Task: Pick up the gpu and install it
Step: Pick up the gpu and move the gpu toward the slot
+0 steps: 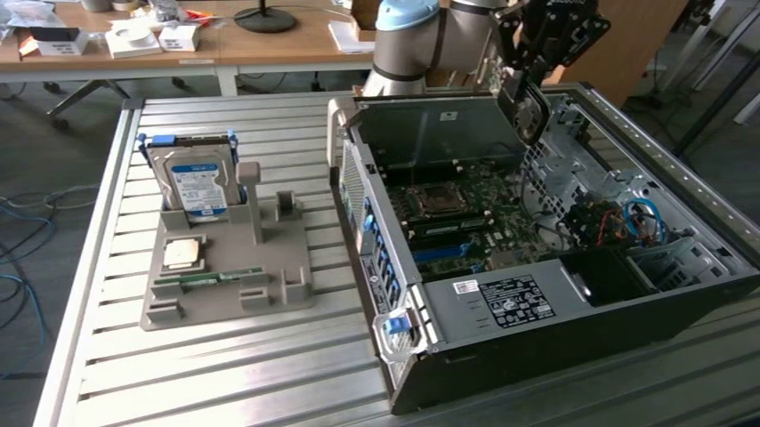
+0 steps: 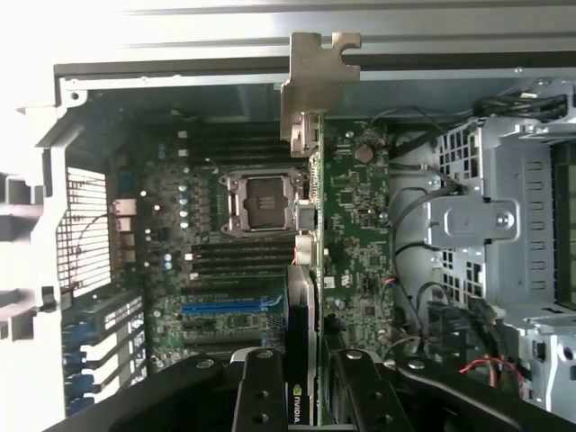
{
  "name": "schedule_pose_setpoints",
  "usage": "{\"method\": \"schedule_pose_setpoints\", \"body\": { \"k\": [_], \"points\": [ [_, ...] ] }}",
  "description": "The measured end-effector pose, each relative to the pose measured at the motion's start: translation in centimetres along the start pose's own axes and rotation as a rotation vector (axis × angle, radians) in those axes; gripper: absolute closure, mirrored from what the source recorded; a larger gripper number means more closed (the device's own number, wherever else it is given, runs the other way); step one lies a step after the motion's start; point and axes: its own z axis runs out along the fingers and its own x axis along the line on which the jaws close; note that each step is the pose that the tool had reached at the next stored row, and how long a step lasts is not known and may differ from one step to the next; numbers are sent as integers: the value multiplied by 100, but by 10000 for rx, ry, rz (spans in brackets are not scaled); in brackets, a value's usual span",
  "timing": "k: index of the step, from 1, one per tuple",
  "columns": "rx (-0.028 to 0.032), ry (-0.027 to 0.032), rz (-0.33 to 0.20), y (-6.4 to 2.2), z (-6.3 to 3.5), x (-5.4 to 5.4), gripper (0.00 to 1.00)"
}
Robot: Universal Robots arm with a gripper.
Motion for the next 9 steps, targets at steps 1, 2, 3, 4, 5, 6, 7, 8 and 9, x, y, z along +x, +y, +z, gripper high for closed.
{"method": "schedule_pose_setpoints", "body": {
  "k": [1, 2, 3, 4, 5, 6, 7, 8, 9],
  "points": [
    [0, 0, -2, 2, 1, -34, 73],
    [1, 0, -3, 5, 1, -68, 73],
    [0, 0, -3, 7, 2, -100, 73],
    [0, 0, -5, 10, 3, -128, 73],
    [1, 1, -7, 11, 3, -152, 73],
    [0, 1, -11, 13, 4, -171, 73],
    [-1, 1, -14, 14, 5, -189, 73],
    [-2, 1, -17, 15, 6, -206, 73],
    [-2, 1, -22, 17, 6, -226, 73]
  ]
}}
